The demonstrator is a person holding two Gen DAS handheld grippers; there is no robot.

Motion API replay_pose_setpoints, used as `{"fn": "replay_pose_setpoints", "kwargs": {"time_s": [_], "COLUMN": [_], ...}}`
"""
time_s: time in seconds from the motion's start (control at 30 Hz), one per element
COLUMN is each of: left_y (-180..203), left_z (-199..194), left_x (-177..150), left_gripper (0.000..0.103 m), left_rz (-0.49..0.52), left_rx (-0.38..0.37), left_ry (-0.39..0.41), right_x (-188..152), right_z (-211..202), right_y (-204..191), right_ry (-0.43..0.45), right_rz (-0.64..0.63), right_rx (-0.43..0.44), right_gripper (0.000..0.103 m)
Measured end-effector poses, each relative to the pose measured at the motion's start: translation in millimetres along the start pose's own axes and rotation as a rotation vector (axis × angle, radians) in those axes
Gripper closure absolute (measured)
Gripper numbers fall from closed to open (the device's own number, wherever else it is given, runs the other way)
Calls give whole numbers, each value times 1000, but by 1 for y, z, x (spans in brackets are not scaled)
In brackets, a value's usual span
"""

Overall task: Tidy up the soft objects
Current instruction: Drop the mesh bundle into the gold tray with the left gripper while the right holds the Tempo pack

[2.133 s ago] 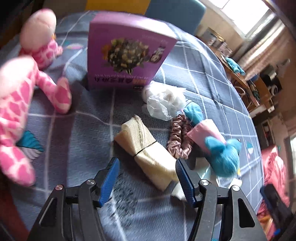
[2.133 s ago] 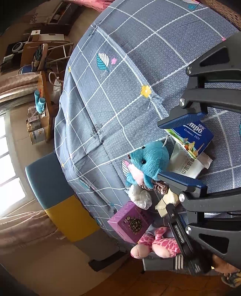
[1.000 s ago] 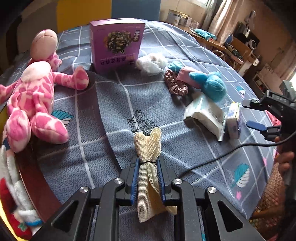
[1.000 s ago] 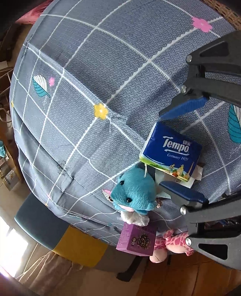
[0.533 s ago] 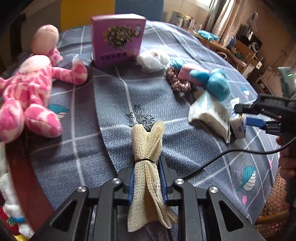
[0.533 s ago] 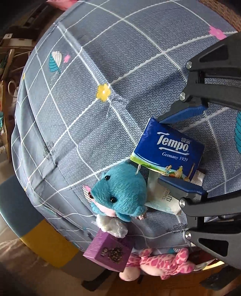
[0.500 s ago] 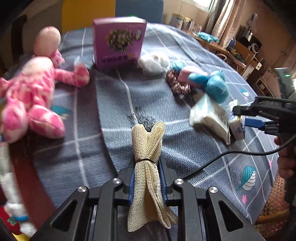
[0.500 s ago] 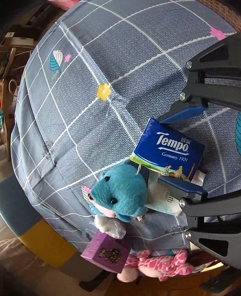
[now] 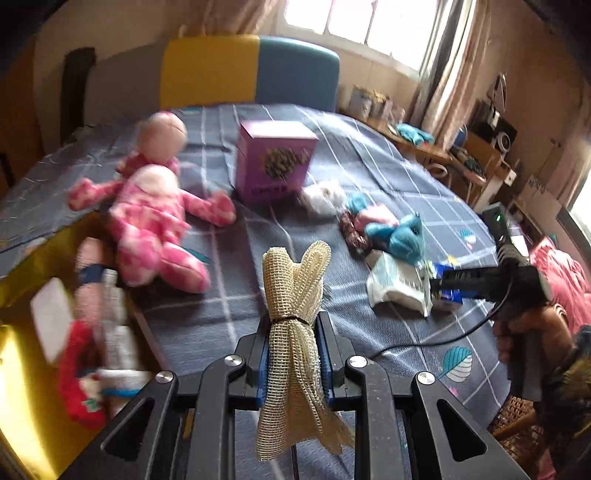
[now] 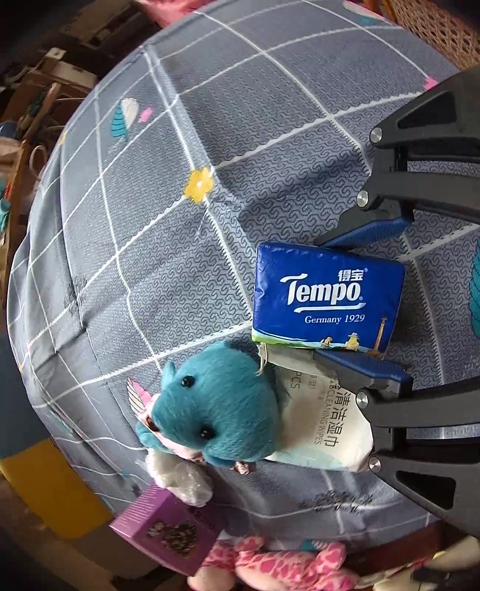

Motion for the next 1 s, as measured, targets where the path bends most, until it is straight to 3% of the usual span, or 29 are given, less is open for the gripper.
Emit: {"fn": "replay_pose_setpoints", "kwargs": {"time_s": [0.33,0.6,1.0], "left_y": [-35,-65,-101], "left_z": [-57,-77,-111], "left_x": [-6,-16,-24], "left_gripper": [81,81,81], "left_rz": [-38,-98,-106], "left_rx": [114,172,409], "left_ry": [133,163,264], "right_x": [0,-8,-15], "right_z": [3,9,12], "right_y": [3,-14,-27], "right_ry": [-13,-2,11], "right_rz": [-4,-95,-137], "right_rx": [-3,-106,-132], "right_gripper": [49,48,49]}}
Point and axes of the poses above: each gripper's, at about its wrist camera, not at the fingertips, and z roughly the way its jaws point, y to its right, x to its top, the point moved 1 cm from there along z, roughly the way its jaws point, and after that the axes turned 5 degrees about x, right-handed, at the moved point
